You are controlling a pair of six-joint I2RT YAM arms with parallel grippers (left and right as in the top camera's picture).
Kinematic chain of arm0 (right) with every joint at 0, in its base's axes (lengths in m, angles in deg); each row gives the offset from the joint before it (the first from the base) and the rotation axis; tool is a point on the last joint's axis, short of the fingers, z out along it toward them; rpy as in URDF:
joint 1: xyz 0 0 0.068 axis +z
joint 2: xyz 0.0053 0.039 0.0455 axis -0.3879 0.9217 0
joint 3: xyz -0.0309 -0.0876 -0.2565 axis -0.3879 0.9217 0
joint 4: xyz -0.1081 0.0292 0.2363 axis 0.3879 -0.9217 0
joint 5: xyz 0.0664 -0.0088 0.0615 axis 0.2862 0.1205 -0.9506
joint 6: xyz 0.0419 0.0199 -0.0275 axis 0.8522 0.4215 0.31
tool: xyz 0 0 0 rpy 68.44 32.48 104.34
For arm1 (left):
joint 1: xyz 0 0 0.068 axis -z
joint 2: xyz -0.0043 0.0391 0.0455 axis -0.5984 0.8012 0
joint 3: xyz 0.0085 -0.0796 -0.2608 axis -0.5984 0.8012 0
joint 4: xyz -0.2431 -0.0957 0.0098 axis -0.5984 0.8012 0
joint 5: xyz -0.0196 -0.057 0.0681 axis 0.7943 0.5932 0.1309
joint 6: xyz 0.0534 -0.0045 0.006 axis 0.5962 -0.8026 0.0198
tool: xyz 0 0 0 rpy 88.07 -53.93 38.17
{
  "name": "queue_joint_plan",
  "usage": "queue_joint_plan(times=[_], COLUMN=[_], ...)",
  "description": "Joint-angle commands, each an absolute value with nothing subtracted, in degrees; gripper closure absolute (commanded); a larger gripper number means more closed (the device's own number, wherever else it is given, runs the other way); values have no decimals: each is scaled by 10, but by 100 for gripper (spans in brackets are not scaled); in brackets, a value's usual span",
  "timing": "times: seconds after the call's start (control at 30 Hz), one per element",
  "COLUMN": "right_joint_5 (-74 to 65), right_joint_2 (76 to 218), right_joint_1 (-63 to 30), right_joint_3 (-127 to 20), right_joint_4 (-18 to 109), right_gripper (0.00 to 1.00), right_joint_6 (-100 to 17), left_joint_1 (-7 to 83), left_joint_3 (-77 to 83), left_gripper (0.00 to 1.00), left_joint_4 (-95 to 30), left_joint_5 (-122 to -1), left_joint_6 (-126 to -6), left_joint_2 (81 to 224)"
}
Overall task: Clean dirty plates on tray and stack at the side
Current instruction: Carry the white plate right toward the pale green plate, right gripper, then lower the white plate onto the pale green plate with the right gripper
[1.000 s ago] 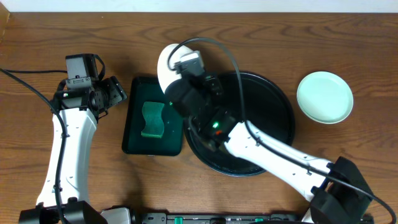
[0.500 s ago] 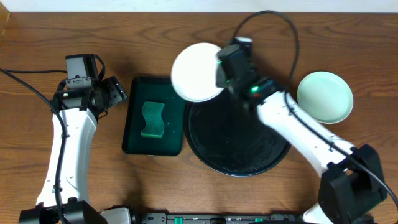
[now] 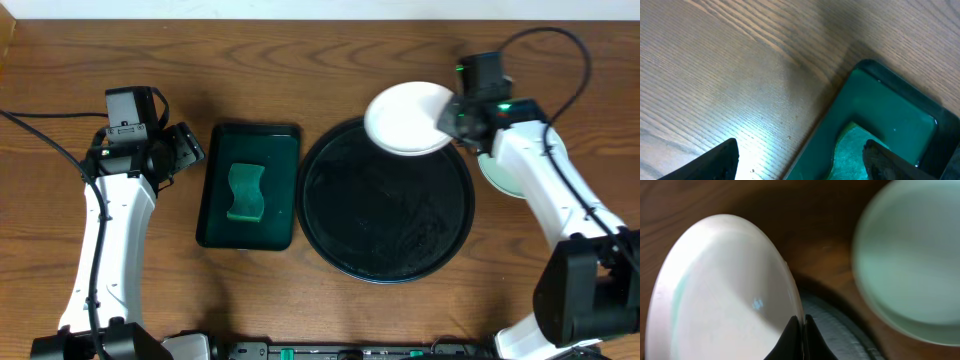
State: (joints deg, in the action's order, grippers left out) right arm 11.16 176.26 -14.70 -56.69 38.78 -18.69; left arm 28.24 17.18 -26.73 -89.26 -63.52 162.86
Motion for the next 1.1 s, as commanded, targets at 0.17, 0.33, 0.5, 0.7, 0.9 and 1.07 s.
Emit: queue_joint_plan(times=[0.17,0.33,0.5,0.7,0.9,1.07], right_joint_5=[103,103,106,140,140,140], right_joint_2=[1764,1764,1764,1764,1764,1764], right_joint_1=[-278,-341,-386,-418,-419,-419], right_joint_3=[-576,-576,-575,-565,-532,-495], right_joint_4=[325,291,265,257,290,333], right_gripper=[99,99,98,99,98,90], right_joint_6=[-177,-177,-177,-177,-177,-177], left_joint_1=[280,280,280,280,280,280], left_joint_3=[162,162,162,162,162,162], left_gripper=[21,20,20,20,20,20], left_joint_4=[-267,-267,-267,-267,-267,-267], left_joint_5=[-898,-898,-898,-898,-898,-898], left_joint_6=[-634,-634,-634,-634,-634,-634], left_joint_2=[1628,1628,1628,1628,1628,1628])
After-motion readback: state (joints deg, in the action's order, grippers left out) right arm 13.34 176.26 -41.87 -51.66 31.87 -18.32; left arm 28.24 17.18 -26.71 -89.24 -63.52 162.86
